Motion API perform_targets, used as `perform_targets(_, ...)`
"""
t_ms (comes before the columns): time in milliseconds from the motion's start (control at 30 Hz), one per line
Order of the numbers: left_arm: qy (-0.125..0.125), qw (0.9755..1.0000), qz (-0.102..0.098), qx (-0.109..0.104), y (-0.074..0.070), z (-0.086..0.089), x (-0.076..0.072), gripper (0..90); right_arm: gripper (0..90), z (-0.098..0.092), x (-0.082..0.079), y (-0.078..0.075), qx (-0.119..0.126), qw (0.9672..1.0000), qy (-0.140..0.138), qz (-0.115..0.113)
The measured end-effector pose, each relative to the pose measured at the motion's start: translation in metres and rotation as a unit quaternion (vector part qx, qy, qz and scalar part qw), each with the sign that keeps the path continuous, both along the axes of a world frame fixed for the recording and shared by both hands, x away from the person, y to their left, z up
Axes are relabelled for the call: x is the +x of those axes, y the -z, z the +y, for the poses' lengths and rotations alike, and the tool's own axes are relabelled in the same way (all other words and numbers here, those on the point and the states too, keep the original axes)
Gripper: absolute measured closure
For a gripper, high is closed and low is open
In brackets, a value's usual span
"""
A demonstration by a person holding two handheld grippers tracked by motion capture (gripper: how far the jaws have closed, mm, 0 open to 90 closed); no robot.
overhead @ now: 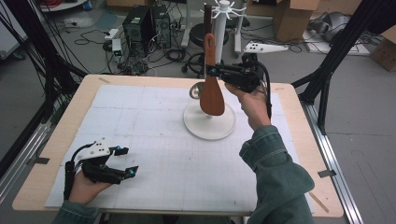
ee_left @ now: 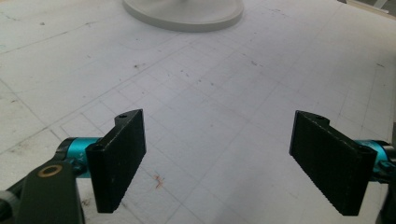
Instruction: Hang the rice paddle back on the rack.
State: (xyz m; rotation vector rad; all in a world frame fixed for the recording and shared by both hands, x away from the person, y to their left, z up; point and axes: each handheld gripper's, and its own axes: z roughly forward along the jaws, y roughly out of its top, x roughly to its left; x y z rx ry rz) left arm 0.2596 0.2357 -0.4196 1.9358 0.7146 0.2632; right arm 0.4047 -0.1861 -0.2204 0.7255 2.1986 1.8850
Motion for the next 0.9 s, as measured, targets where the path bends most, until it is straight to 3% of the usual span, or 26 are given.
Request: perform_targets(900,-0.005,1.0,0.001,-0.002,0.0,0.001,0.0,19.0,82.5,0.006,0.013,-0.034,0.006,0.9996,0.011,-0.024)
